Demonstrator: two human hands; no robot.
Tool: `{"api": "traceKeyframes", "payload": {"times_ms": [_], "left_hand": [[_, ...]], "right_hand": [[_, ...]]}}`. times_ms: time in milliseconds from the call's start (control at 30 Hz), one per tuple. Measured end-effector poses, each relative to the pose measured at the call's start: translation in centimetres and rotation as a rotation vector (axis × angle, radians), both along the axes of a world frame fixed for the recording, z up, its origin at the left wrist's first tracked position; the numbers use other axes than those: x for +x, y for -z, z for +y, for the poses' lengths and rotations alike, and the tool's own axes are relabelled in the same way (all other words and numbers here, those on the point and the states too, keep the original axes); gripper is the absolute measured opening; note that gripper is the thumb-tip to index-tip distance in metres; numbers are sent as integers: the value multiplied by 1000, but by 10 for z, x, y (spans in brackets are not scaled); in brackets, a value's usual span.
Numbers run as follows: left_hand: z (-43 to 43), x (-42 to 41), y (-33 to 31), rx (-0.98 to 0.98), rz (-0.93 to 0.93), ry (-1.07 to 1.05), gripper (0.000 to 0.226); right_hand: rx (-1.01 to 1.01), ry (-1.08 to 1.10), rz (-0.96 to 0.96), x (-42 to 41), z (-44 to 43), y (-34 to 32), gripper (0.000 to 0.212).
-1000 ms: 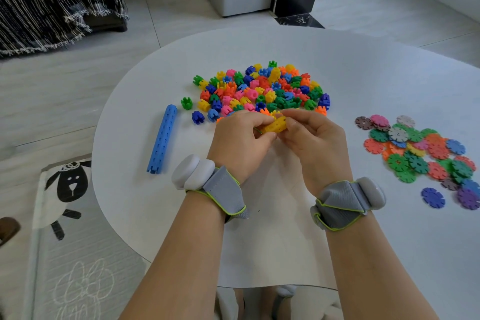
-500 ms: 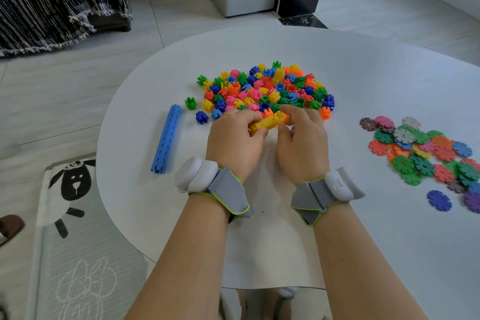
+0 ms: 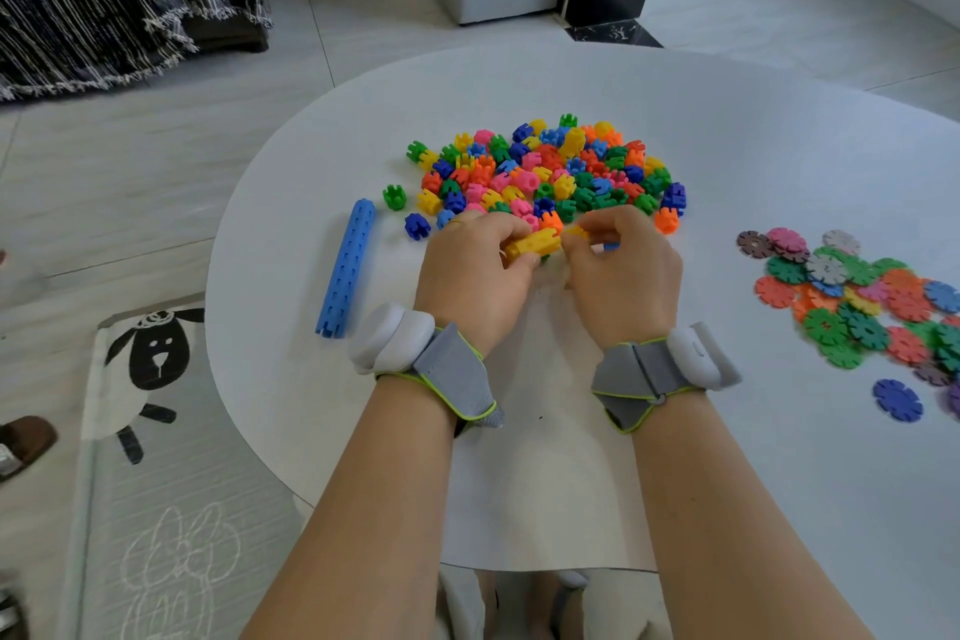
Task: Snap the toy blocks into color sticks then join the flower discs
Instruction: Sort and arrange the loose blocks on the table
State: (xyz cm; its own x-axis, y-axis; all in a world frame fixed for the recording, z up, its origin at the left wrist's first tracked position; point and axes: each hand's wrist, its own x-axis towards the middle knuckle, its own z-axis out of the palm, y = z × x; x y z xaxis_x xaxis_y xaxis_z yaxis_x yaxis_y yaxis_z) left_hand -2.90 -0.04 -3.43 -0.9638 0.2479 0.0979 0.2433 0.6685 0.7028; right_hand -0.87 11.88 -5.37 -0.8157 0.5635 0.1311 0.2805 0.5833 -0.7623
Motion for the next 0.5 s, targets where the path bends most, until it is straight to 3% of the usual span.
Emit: {"api": "traceKeyframes", "payload": {"times_ms": [167,400,500], "left_hand": [[3,2,-3,30,14,18,25],[5,3,-5,57,35,57,22],[5,3,-4,62,45,62,21]], "right_hand": [[-643,6,135,11,3,-14,20],[-960,-41,206,17,5,-20,18],[-999,-41,213,17,6,-20,17]]}}
